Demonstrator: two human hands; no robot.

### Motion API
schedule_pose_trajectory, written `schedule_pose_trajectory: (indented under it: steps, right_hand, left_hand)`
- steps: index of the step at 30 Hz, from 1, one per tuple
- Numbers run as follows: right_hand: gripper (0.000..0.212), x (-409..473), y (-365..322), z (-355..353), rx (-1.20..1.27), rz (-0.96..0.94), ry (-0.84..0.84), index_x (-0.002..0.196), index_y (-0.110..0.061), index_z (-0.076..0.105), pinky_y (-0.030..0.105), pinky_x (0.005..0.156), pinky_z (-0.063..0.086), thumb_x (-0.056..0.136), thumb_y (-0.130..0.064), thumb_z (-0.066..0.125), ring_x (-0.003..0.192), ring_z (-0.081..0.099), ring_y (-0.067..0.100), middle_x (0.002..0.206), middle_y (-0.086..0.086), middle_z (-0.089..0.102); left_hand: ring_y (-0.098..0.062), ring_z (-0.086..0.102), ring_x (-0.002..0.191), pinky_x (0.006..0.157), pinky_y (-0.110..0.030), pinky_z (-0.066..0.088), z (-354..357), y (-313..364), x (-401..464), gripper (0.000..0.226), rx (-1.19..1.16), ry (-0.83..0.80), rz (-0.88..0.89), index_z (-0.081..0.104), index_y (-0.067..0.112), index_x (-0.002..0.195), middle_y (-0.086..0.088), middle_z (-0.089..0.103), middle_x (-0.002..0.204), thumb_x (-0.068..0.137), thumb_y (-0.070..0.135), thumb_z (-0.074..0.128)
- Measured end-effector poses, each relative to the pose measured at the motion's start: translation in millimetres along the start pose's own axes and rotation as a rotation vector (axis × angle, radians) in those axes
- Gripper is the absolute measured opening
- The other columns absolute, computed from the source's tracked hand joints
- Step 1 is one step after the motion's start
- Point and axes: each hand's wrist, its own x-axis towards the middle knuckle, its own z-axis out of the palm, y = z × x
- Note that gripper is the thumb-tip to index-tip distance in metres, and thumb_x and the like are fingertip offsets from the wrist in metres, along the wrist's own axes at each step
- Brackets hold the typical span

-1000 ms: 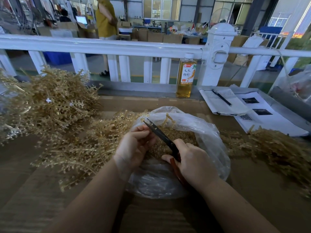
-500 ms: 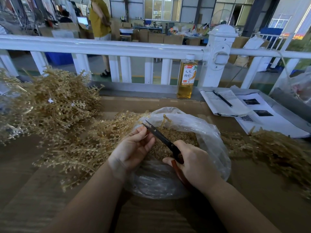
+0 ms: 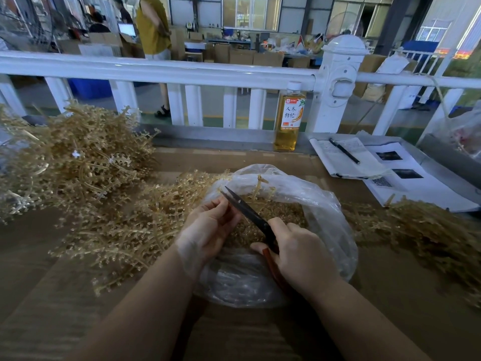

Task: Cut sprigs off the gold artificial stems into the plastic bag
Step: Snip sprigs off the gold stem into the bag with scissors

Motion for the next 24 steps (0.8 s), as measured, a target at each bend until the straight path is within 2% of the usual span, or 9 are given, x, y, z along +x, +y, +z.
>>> schedule_pose_trajectory:
  steps: [3,6,12,16,19,24]
  right_hand:
    - [0.044,-1.0,0.4,0.2,0.007,0.016,-0.001,0.109,-0.022,0.052,0.026,0.065,0.042,0.09,-0.061,0.044,0.078,0.062,0.019,0.083,0.0,0.061]
    - [0.046,-1.5,1.5,-0.1,0.065,0.042,0.006,0.109,-0.025,0.053,0.026,0.067,0.046,0.086,-0.065,0.046,0.077,0.06,0.015,0.084,-0.004,0.062]
    - [0.041,-1.9,-0.5,-2.1,0.042,0.042,0.004,0.106,-0.029,0.048,0.022,0.068,0.039,0.086,-0.065,0.043,0.084,0.053,0.012,0.085,-0.01,0.051]
    - [0.043,0.5,-3.6,-2.9,0.011,0.05,0.009,0.109,-0.029,0.047,0.025,0.071,0.041,0.087,-0.065,0.042,0.088,0.054,0.014,0.088,-0.008,0.053]
    - [0.044,3.7,-6.1,-2.1,0.002,0.057,0.026,0.111,-0.028,0.048,0.026,0.071,0.041,0.088,-0.065,0.041,0.089,0.055,0.015,0.091,-0.005,0.058]
    - [0.042,8.6,-7.7,-1.1,0.013,0.041,0.041,0.108,-0.027,0.048,0.027,0.072,0.047,0.09,-0.063,0.04,0.084,0.056,0.015,0.087,-0.004,0.059]
  left_hand:
    - [-0.007,0.058,0.051,0.051,-0.018,0.052,1.9,-4.7,-1.2,0.023,0.029,0.014,0.099,0.054,0.007,0.076,-0.003,0.059,0.059,0.096,0.001,0.045]
    - [-0.006,0.061,0.053,0.05,-0.017,0.051,3.7,-6.6,-2.5,0.022,0.063,0.027,0.145,0.055,0.009,0.077,0.001,0.064,0.06,0.096,0.003,0.046]
    - [-0.01,0.064,0.061,0.052,-0.021,0.053,5.3,-4.5,-0.8,0.028,0.039,0.026,0.096,0.055,0.011,0.074,0.001,0.066,0.062,0.097,0.001,0.042]
    - [-0.015,0.065,0.067,0.064,-0.027,0.056,4.6,-4.3,1.6,0.033,0.004,0.001,0.07,0.05,0.01,0.066,-0.003,0.067,0.064,0.095,-0.002,0.042]
    - [-0.016,0.066,0.069,0.062,-0.026,0.057,3.5,-4.2,4.1,0.029,0.006,-0.002,0.044,0.05,0.009,0.069,-0.006,0.067,0.068,0.095,-0.002,0.042]
    - [-0.02,0.063,0.078,0.069,-0.027,0.055,2.6,-3.9,4.0,0.022,0.08,-0.026,0.029,0.058,0.006,0.08,-0.01,0.065,0.081,0.094,-0.002,0.044]
